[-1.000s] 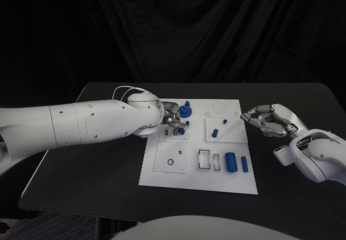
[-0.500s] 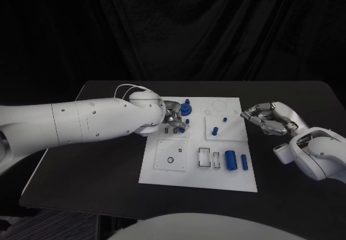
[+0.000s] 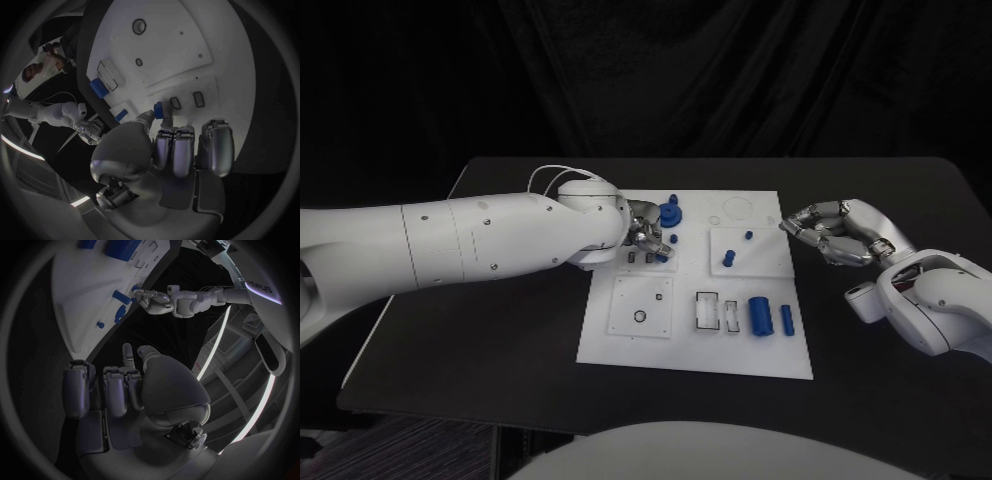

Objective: Assemble the parts on the task board

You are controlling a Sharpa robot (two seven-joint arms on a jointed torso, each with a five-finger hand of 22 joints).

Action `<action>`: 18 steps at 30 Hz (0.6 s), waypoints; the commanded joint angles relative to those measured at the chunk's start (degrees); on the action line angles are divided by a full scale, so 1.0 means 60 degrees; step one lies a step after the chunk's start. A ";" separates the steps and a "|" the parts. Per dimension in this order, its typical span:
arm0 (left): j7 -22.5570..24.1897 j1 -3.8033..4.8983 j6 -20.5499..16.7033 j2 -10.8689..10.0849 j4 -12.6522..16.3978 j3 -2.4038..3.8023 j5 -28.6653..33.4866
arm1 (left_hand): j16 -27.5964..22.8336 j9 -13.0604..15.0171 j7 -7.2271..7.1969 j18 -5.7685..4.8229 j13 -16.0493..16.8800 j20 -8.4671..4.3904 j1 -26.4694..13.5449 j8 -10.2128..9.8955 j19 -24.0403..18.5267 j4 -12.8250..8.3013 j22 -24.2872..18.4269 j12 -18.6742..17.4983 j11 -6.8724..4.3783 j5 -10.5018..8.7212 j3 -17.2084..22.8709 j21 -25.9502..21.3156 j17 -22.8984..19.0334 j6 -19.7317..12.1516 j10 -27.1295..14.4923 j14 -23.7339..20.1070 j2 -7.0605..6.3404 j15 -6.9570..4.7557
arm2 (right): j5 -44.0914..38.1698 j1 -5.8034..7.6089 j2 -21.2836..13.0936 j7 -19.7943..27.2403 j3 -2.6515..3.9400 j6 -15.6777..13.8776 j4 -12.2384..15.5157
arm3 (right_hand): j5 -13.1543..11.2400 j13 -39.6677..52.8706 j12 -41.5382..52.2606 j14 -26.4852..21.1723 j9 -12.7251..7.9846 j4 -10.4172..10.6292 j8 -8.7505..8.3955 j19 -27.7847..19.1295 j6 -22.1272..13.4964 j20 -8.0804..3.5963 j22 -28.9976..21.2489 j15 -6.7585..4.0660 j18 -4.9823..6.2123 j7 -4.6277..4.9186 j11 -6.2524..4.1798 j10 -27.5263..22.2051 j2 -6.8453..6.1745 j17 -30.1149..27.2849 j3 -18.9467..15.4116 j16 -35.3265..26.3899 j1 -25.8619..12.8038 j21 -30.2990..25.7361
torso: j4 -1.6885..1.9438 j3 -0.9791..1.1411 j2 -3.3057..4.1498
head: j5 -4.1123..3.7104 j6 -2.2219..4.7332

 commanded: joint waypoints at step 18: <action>-0.0038 -0.0042 0.0007 -0.0080 0.0058 0.0002 -0.0038 | 0.0025 0.0410 -0.0062 0.0093 0.2515 -0.0116 -0.0639 -0.0280 0.0057 -0.0973 0.0164 0.0034 -0.0084 0.1231 0.2252 -0.0065 0.2515 0.0405 0.0989 0.0993 -0.0595 -0.0065 | -0.0039 -0.0022 0.0026 -0.0205 0.0005 0.0106 -0.0065 | 0.0183 0.2513 0.0025 0.1004 0.0004 -0.0029 0.0080 0.0241 -0.0078 -0.0049 0.2003 -0.0056 -0.0136 -0.0001 -0.0022 0.0995 0.0023 0.2516 0.0077 0.0024 0.0154 -0.0056 | 0.0002 -0.0004 -0.0008 | -0.0018 -0.0088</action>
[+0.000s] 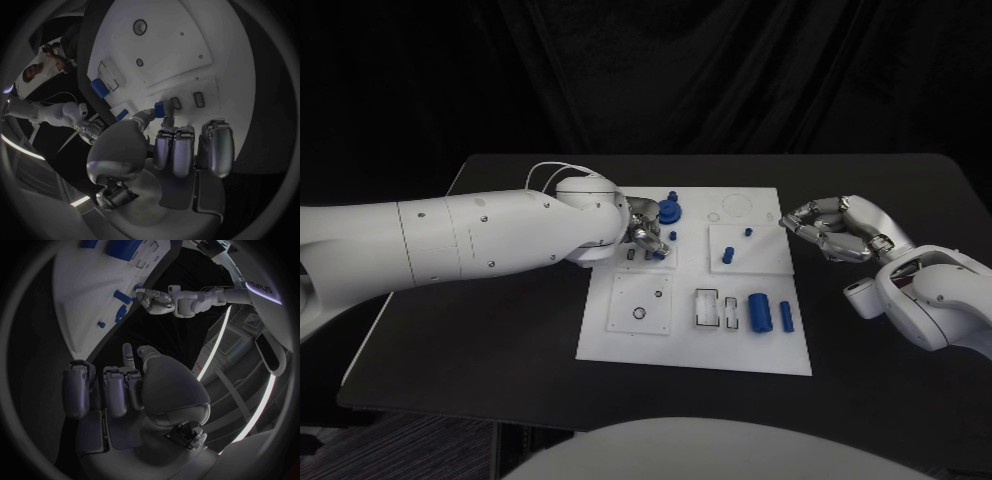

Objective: Assemble the parts on the task board

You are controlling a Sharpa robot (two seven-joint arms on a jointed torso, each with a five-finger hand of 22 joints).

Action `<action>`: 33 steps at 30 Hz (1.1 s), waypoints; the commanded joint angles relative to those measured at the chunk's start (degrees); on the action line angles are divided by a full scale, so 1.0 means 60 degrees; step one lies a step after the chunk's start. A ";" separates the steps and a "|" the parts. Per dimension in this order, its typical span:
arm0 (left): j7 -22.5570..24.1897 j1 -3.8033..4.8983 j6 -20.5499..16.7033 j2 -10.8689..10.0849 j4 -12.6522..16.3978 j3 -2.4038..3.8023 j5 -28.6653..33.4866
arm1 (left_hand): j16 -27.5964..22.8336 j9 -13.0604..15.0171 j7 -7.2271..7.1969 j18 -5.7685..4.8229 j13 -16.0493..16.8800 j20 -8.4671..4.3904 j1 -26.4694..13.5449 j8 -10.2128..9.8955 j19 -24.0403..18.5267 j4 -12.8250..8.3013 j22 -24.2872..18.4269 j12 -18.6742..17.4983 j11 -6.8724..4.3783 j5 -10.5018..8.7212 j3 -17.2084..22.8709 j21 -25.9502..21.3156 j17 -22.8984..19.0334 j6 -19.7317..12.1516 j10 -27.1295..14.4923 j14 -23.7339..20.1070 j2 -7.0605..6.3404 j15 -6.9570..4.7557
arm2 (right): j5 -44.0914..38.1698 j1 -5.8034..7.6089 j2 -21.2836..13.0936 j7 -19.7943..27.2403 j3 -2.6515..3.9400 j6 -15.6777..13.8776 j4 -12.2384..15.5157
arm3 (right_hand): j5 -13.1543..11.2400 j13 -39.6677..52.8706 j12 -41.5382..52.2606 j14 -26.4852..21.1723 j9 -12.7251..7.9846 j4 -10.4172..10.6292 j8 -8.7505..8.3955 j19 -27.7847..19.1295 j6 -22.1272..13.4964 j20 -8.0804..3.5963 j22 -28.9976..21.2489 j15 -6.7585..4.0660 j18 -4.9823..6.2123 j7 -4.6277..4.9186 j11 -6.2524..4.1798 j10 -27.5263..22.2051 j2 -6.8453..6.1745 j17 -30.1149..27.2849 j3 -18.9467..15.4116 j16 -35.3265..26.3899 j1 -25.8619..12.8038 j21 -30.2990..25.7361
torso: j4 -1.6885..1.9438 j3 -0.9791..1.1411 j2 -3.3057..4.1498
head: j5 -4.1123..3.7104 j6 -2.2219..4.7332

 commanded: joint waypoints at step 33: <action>-0.0513 -0.0037 -0.0020 -0.0407 0.0095 -0.0009 -0.0041 | 0.0026 0.0247 -0.0030 0.0098 0.2515 -0.0079 -0.0684 -0.0108 0.0007 -0.0595 0.0033 0.0034 -0.0102 -0.0181 0.1221 -0.0072 0.2516 0.0219 0.0988 0.0992 -0.0124 -0.0084 | -0.0038 -0.0022 0.0003 -0.0269 0.0004 0.0176 -0.0051 | 0.0087 0.2513 0.0025 0.1004 0.0004 -0.0005 0.0052 0.0233 -0.0093 -0.0047 0.2000 -0.0054 -0.0132 0.0001 -0.0020 0.0995 -0.0017 0.2516 0.0064 0.0024 0.0132 -0.0068 | 0.0005 -0.0012 0.0001 | 0.0011 -0.0080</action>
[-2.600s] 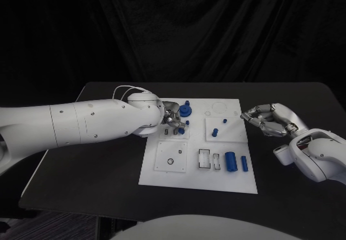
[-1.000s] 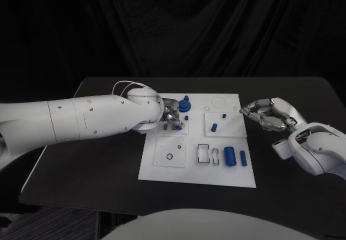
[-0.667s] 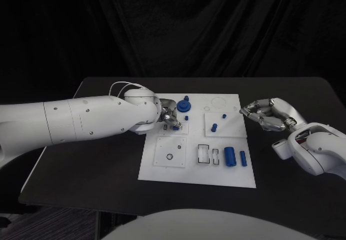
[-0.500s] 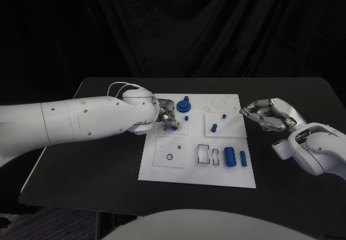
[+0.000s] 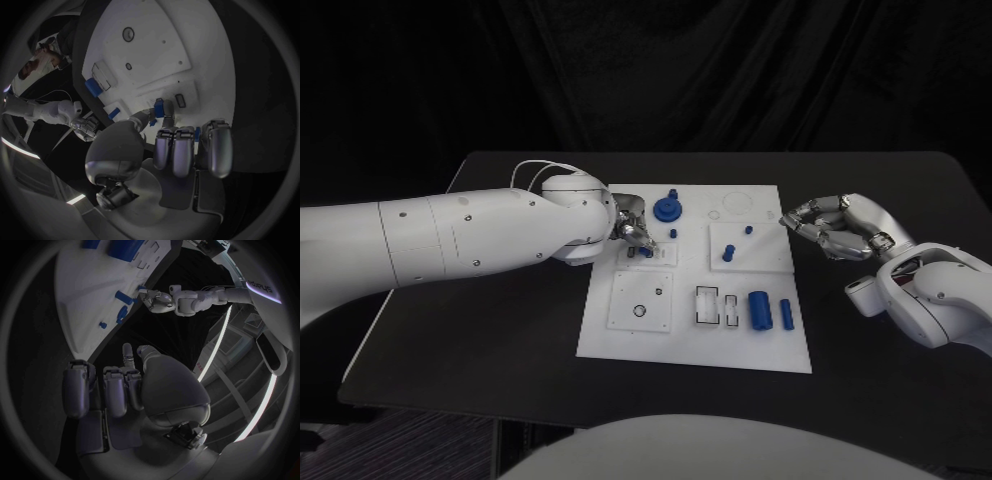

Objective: Assemble the parts on the task board

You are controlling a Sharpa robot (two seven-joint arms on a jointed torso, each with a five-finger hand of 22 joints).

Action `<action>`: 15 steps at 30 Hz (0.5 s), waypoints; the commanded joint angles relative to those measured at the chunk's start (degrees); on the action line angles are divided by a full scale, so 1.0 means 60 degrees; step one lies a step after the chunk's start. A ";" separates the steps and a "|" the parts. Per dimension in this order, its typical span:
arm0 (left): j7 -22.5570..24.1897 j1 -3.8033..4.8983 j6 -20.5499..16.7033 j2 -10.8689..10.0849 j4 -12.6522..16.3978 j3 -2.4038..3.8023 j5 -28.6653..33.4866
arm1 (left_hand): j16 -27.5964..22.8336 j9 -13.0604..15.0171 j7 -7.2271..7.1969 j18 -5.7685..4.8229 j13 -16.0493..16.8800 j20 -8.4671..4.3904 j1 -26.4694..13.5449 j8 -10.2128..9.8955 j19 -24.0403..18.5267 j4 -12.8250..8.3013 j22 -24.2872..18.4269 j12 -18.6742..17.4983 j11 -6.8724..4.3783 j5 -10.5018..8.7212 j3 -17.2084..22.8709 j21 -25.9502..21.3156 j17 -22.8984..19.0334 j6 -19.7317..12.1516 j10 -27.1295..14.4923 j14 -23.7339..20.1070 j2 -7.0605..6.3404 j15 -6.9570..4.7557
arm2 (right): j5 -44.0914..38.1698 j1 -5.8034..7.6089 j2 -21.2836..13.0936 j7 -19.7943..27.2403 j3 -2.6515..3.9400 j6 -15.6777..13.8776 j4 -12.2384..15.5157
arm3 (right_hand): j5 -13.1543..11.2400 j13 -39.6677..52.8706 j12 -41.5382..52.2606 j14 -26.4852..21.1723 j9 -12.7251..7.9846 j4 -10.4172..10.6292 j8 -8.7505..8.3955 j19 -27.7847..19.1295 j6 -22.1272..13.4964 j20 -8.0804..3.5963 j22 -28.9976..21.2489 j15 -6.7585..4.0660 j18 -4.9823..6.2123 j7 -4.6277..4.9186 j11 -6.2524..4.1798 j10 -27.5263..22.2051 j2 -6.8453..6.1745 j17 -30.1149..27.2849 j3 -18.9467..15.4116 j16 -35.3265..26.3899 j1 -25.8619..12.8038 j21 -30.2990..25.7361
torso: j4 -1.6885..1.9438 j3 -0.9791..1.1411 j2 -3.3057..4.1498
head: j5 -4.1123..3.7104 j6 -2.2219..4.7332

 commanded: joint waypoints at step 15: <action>-0.0113 -0.0032 0.0231 0.0066 -0.0118 -0.0008 -0.0039 | 0.0026 -0.0010 -0.0010 0.0115 0.2515 -0.0063 -0.0319 -0.0135 -0.0037 -0.0100 -0.0063 0.0034 -0.0066 -0.0439 0.0324 -0.0093 0.2516 0.0064 0.1014 0.0993 0.0070 -0.0075 | -0.0038 -0.0021 0.0036 -0.0207 0.0005 0.0137 -0.0054 | 0.0060 0.2513 0.0025 0.1004 0.0003 -0.0019 0.0069 0.0219 -0.0110 -0.0046 0.1992 -0.0052 -0.0126 0.0001 -0.0018 0.0995 0.0019 0.2516 0.0077 0.0024 0.0106 -0.0055 | -0.0016 -0.0004 0.0010 | 0.0045 -0.0010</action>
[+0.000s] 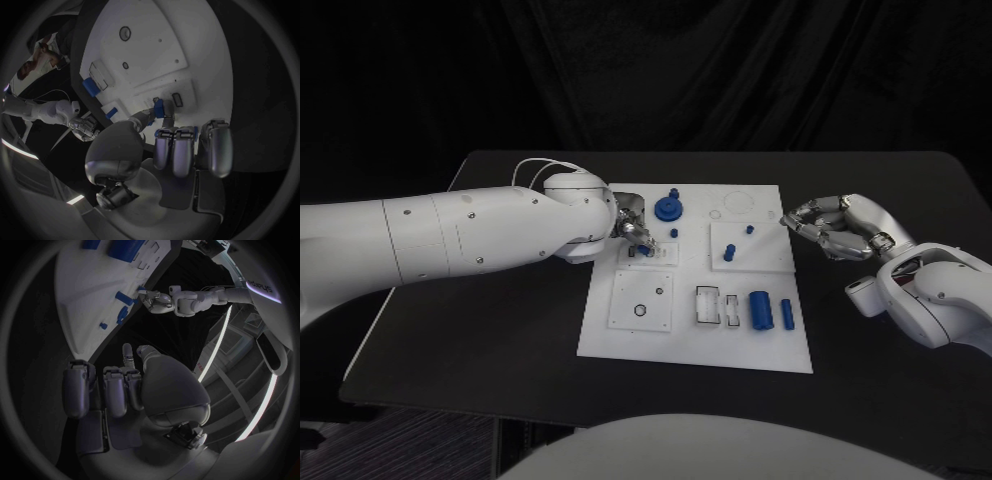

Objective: Assemble the parts on the task board

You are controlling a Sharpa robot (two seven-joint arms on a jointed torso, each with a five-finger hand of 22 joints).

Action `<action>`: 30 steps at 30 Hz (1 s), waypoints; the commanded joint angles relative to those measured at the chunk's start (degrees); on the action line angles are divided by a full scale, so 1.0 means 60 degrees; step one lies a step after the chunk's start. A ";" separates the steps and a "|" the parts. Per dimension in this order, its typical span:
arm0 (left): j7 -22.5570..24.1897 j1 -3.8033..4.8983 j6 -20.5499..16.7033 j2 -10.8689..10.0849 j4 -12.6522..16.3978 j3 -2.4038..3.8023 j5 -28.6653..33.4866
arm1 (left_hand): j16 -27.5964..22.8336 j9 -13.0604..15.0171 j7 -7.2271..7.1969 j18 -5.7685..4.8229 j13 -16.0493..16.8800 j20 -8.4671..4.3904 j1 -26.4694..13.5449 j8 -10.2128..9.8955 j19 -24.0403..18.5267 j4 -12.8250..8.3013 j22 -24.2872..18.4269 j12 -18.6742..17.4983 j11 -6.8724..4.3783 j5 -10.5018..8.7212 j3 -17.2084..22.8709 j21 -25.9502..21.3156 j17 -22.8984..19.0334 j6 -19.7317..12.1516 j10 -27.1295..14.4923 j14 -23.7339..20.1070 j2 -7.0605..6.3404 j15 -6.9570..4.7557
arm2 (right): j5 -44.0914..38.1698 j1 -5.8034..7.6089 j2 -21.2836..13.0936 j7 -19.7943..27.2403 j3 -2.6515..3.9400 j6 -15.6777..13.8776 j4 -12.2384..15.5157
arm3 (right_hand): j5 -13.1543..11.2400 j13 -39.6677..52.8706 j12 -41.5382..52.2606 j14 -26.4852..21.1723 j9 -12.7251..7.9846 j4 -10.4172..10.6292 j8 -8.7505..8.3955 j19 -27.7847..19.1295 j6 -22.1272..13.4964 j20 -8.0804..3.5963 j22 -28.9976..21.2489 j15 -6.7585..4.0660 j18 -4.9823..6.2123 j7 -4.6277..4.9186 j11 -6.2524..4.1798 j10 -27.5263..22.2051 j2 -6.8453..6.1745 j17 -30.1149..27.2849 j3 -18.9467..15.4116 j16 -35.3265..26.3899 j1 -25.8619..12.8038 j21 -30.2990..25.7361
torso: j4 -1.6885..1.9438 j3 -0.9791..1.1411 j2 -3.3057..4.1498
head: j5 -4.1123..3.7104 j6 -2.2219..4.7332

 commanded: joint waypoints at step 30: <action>0.0152 -0.0073 -0.0216 0.0007 0.0101 -0.0008 -0.0034 | 0.0026 -0.0013 -0.0036 0.0123 0.2515 -0.0064 -0.0090 -0.0113 -0.0047 -0.0066 -0.0032 0.0034 -0.0076 -0.0051 0.0201 -0.0083 0.2516 0.0108 0.1013 0.0993 0.0086 -0.0079 | -0.0037 -0.0022 0.0016 -0.0213 0.0005 0.0125 -0.0058 | 0.0093 0.2512 0.0025 0.1004 0.0004 -0.0017 0.0053 0.0208 -0.0053 -0.0044 0.1987 -0.0052 -0.0122 0.0002 -0.0018 0.0995 0.0008 0.2516 0.0071 0.0024 0.0143 -0.0072 | -0.0007 0.0003 -0.0002 | -0.0022 0.0001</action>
